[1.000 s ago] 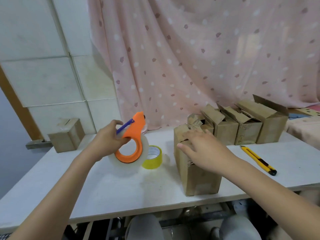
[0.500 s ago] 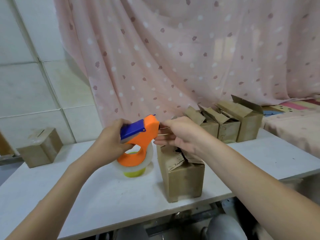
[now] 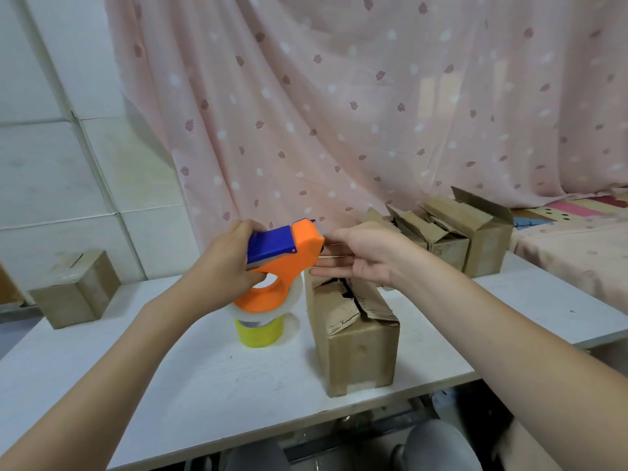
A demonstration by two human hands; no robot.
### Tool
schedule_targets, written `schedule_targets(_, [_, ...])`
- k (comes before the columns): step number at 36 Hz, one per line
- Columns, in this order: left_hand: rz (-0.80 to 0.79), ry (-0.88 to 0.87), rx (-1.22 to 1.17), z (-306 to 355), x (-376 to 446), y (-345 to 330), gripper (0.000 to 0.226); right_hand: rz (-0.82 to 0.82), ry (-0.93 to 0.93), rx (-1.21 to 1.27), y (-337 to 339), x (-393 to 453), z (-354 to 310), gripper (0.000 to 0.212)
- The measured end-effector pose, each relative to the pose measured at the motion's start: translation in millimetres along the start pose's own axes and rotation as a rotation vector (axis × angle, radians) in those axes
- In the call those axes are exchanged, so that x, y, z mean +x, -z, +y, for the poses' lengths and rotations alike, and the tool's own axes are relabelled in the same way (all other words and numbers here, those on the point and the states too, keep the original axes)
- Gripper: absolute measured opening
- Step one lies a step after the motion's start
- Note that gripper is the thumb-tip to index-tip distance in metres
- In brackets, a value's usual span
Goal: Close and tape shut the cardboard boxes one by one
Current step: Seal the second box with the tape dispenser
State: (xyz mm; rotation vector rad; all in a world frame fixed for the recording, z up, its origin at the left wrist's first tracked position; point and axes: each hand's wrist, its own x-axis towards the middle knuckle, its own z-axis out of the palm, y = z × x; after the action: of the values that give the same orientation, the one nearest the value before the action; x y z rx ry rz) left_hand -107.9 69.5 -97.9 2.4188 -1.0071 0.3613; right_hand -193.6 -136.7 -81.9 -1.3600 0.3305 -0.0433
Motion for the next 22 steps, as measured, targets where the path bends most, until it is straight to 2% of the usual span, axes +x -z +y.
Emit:
schedule_targets(3, [0.0, -0.021, 0.047, -0.6, 2.8, 0.4, 0.059, 0.026, 0.009, -0.032, 0.0, 6.4, 0.1, 0.018])
schedule_targets(13, [-0.064, -0.051, 0.213, -1.9, 5.9, -1.1, 0.058, 0.084, 0.038, -0.236, 1.2, 15.5, 2.0, 0.017])
schedule_targets(18, [-0.042, -0.082, 0.278, -11.3, 4.4, -4.7, 0.066, 0.084, 0.026, -0.214, 4.5, 19.1, 2.4, 0.016])
schedule_targets(22, [-0.02, -0.095, 0.283, -16.5, 1.5, -7.1, 0.06, 0.064, -0.003, -0.192, 9.5, 20.7, 4.7, 0.013])
